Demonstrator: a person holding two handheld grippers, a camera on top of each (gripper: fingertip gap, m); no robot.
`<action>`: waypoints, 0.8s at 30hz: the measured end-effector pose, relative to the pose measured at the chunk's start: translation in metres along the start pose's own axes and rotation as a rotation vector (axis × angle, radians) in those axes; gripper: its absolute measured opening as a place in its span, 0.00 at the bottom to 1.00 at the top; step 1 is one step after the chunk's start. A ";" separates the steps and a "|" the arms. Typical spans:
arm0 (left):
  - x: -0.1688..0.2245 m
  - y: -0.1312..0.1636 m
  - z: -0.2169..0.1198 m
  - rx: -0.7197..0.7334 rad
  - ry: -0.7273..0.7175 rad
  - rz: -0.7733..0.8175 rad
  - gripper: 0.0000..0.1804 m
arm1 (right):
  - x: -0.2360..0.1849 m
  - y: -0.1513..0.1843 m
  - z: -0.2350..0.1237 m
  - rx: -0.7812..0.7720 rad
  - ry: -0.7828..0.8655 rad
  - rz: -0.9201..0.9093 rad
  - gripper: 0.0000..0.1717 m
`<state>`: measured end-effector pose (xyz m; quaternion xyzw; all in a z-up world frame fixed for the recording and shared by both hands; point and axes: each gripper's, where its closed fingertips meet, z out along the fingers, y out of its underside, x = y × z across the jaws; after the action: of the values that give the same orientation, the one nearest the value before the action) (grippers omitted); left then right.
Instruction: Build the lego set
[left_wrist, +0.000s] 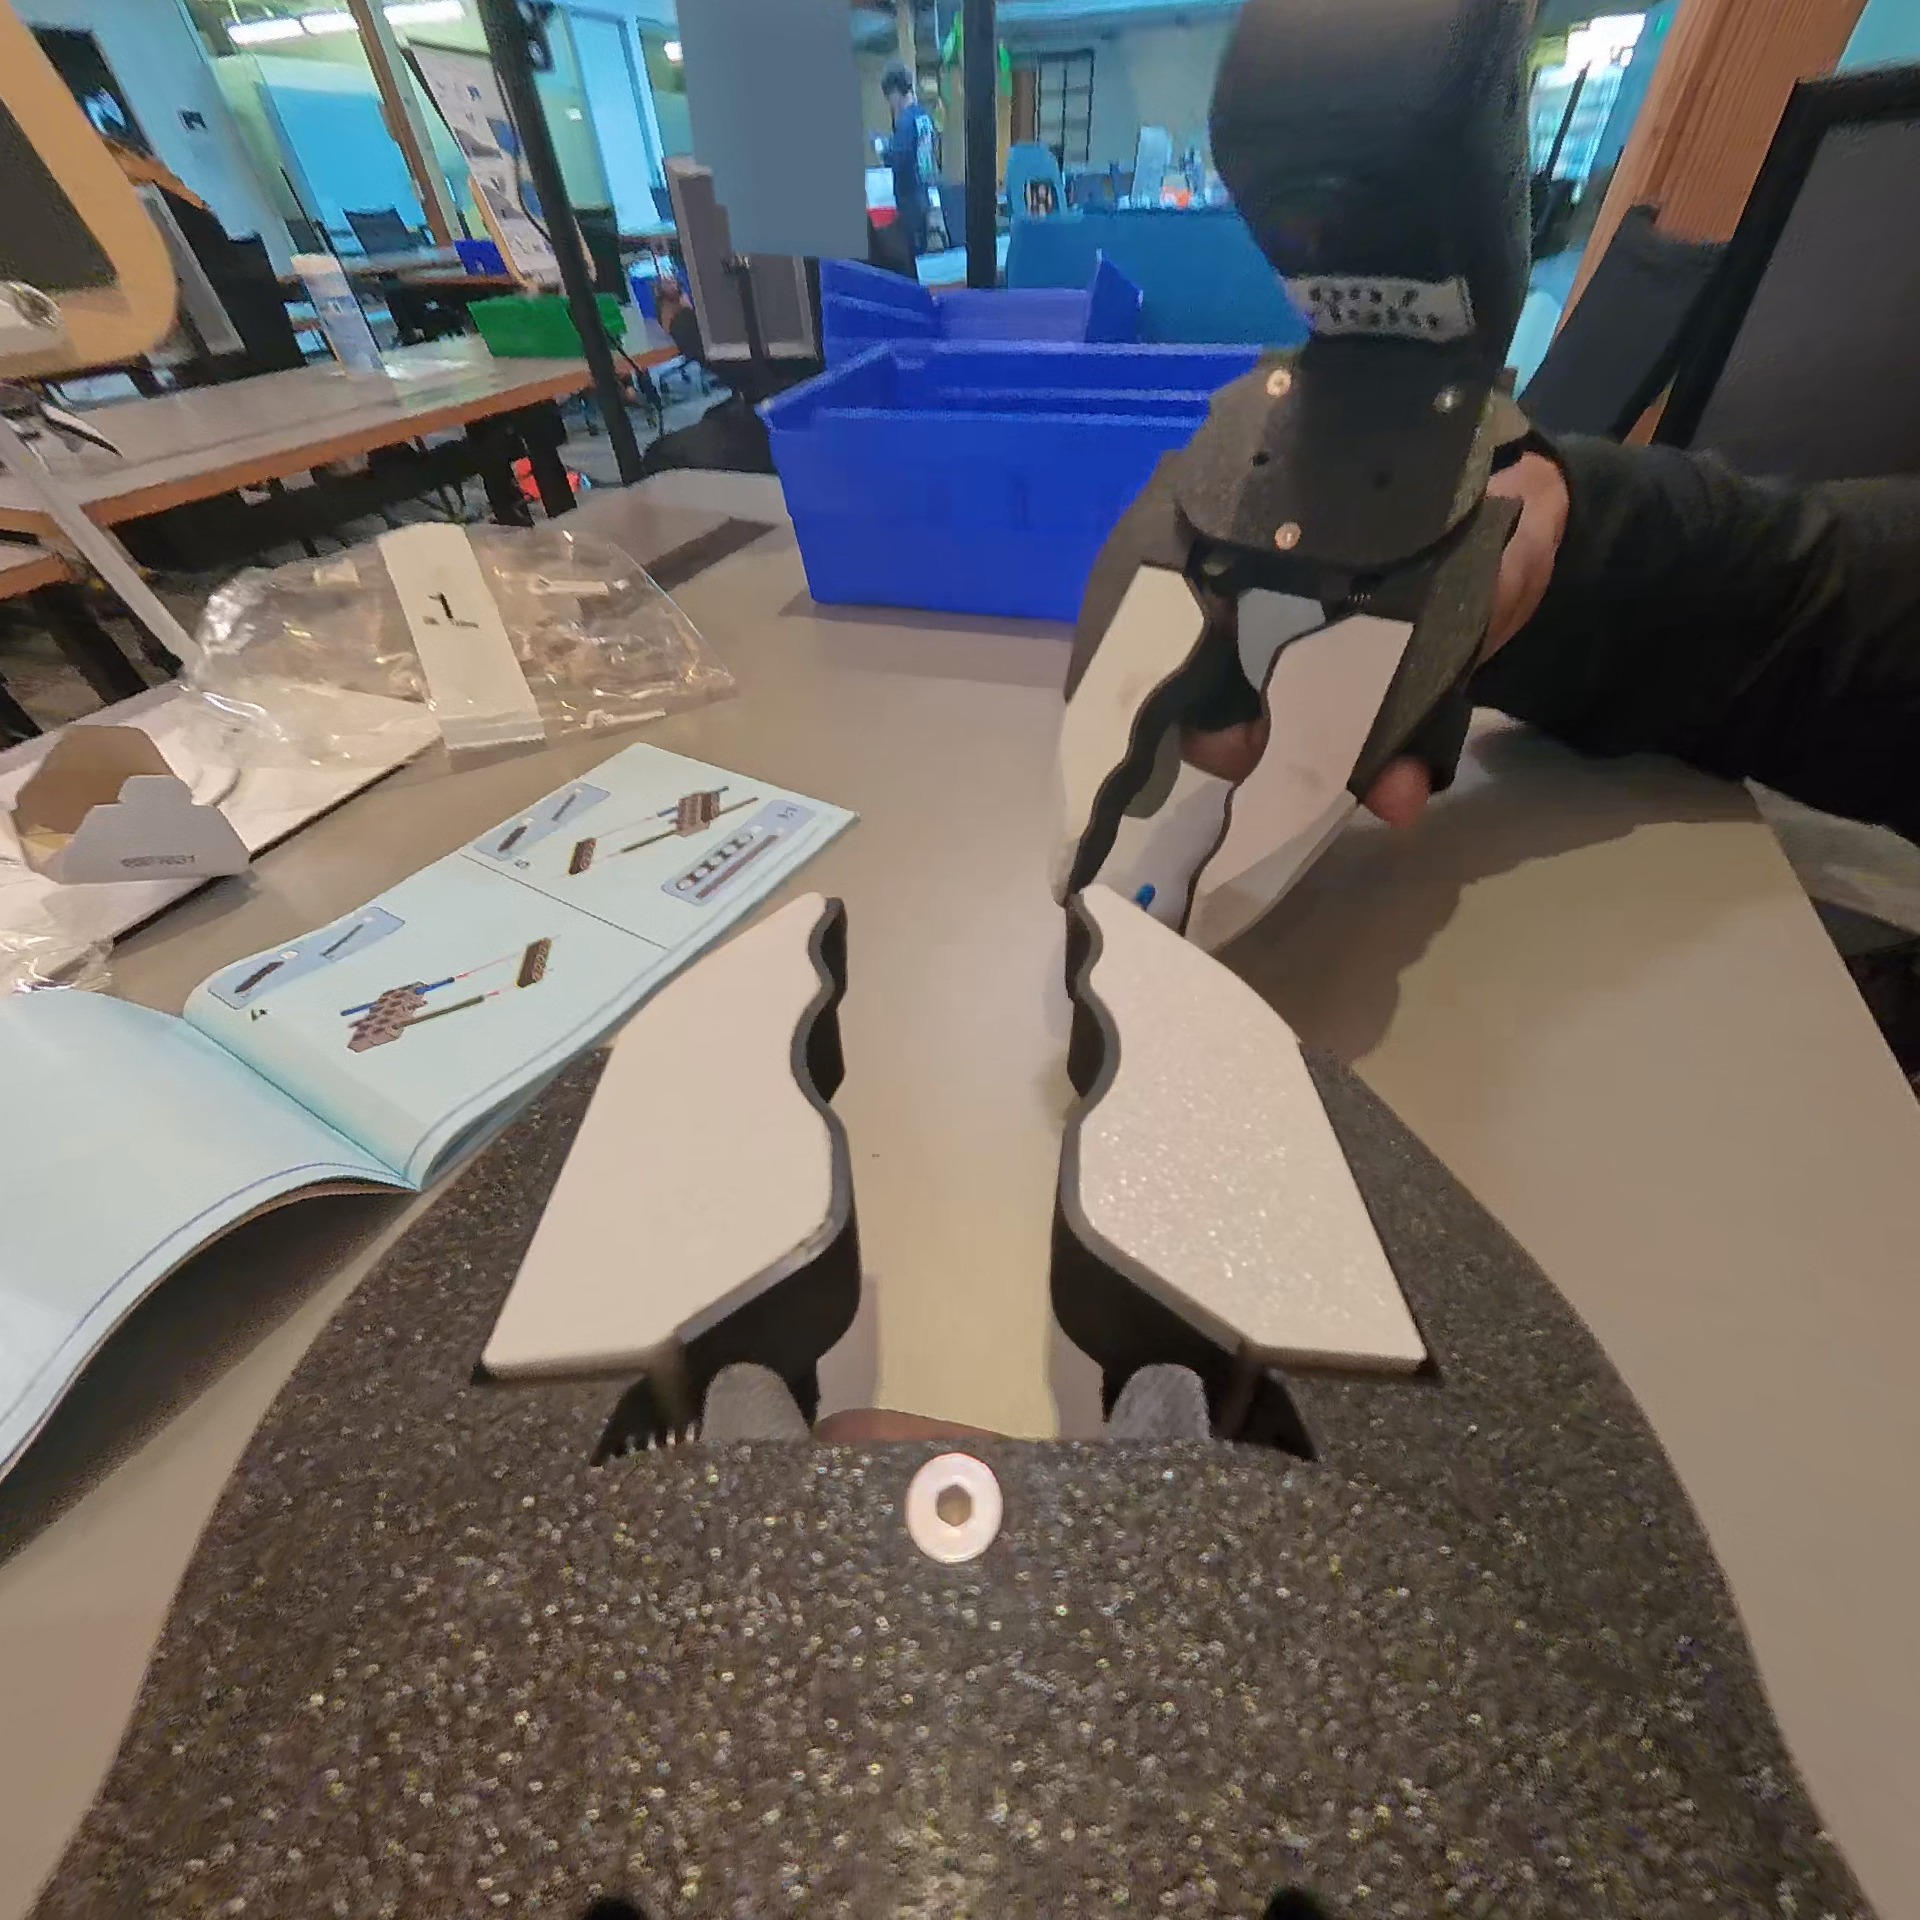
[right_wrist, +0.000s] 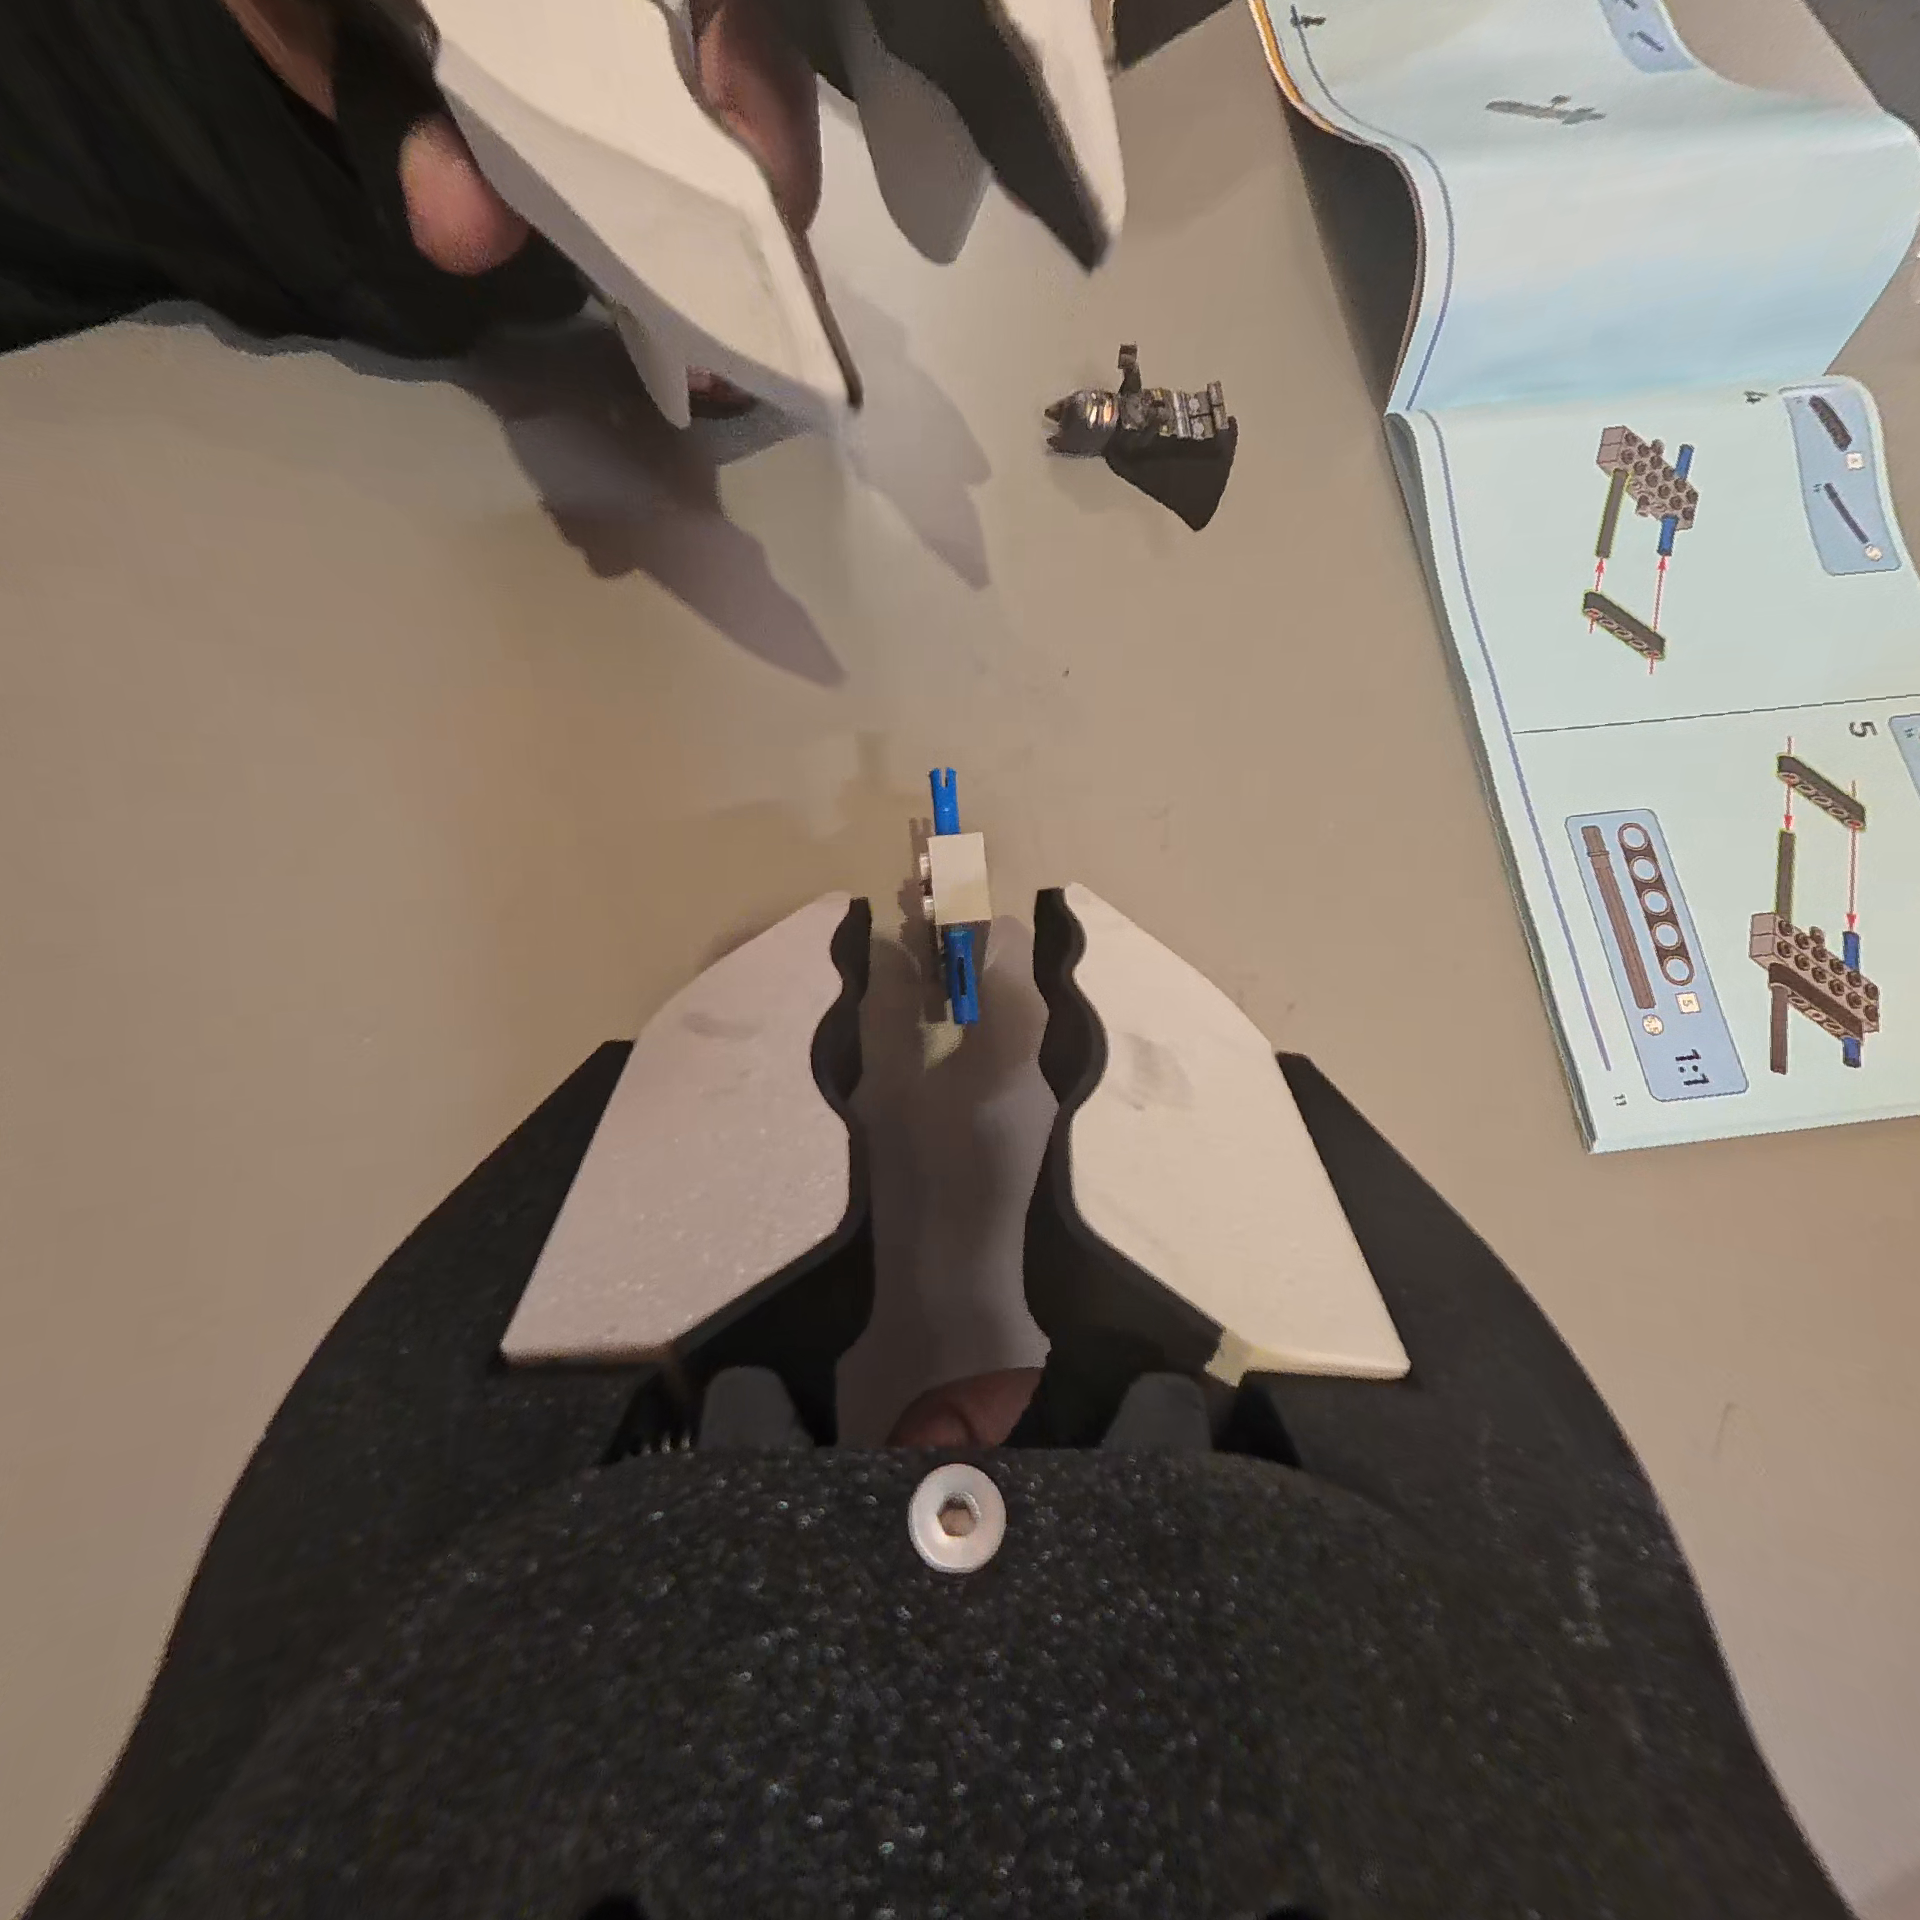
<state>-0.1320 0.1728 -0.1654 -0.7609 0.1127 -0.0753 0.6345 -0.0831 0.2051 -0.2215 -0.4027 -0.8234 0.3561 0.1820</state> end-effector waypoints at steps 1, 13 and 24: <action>-0.002 -0.005 -0.002 0.028 -0.006 -0.009 0.23 | 0.000 0.000 -0.003 0.006 0.001 0.002 0.18; -0.102 -0.078 -0.049 0.410 -0.231 -0.288 0.22 | 0.073 -0.008 -0.029 0.060 0.188 0.192 0.18; -0.075 -0.021 0.007 0.157 -0.138 -0.105 0.07 | 0.090 0.022 0.005 0.006 0.209 0.153 0.09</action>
<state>-0.2011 0.2026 -0.1436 -0.7172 0.0225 -0.0645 0.6935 -0.1293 0.2831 -0.2400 -0.4988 -0.7656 0.3277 0.2402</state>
